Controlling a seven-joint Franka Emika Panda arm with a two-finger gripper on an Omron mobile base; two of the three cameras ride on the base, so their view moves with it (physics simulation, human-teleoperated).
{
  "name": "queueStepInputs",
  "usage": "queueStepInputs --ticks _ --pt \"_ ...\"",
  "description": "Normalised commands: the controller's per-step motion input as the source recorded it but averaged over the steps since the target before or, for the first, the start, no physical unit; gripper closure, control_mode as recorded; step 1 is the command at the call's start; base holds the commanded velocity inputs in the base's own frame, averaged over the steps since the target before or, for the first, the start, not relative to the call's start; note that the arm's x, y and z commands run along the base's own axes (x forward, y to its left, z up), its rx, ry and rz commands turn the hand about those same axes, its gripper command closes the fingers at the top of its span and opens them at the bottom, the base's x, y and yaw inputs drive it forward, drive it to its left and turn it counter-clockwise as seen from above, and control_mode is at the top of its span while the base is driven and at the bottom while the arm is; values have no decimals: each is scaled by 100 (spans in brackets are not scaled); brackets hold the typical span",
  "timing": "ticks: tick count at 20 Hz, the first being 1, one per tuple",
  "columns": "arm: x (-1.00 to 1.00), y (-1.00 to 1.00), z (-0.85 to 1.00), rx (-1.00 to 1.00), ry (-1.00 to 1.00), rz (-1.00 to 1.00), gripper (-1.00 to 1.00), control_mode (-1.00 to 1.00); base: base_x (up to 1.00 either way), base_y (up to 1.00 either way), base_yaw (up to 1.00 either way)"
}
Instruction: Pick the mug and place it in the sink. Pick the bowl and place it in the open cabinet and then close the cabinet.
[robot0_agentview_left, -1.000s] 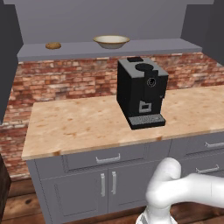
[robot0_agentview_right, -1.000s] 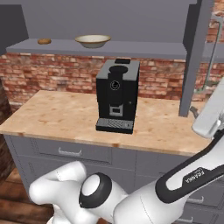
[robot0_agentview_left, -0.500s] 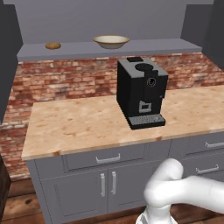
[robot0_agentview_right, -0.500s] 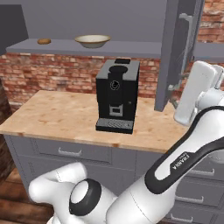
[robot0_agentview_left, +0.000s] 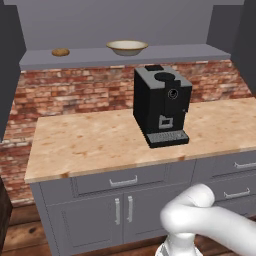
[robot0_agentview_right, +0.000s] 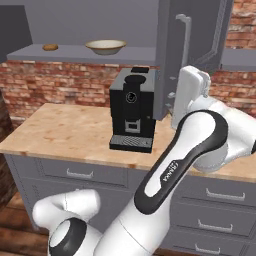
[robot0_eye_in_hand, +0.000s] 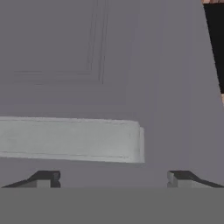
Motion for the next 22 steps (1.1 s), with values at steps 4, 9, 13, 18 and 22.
queueStepInputs --ticks 4,9,13,18,22 --pt "49 83 0 -7 -17 -6 -100 -100 0 0 0" --pt "68 65 0 -5 -11 -5 -100 -100 0 0 0" --pt "61 49 0 -7 -6 -7 -100 -100 0 0 0" --pt "50 10 4 -5 0 -9 -100 -100 0 0 0" --pt "51 9 13 -5 5 -15 -100 -100 0 0 0"
